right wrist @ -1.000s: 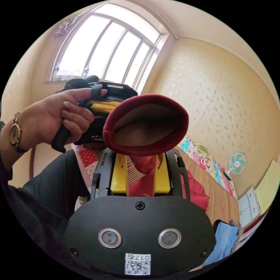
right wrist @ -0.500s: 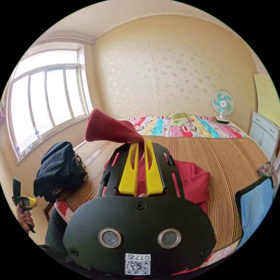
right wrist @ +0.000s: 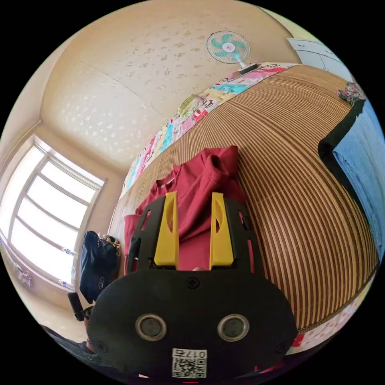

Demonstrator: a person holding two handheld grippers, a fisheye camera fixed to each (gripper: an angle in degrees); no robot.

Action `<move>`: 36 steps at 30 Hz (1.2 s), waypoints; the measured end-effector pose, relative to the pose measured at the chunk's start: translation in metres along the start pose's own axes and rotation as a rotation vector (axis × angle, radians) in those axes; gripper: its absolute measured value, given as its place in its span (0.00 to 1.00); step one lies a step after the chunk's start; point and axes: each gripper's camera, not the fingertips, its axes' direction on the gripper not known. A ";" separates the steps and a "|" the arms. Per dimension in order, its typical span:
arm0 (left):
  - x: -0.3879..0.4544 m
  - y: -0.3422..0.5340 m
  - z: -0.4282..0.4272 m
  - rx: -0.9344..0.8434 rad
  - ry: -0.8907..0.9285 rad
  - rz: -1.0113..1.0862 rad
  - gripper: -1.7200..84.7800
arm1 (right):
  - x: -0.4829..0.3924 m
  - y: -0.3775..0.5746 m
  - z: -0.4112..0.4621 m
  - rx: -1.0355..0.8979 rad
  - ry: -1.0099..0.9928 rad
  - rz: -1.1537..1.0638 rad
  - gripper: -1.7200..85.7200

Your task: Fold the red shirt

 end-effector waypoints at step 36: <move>-0.011 -0.141 0.041 -0.128 0.019 -0.023 0.05 | -0.210 0.058 0.043 -0.408 0.587 -0.385 0.07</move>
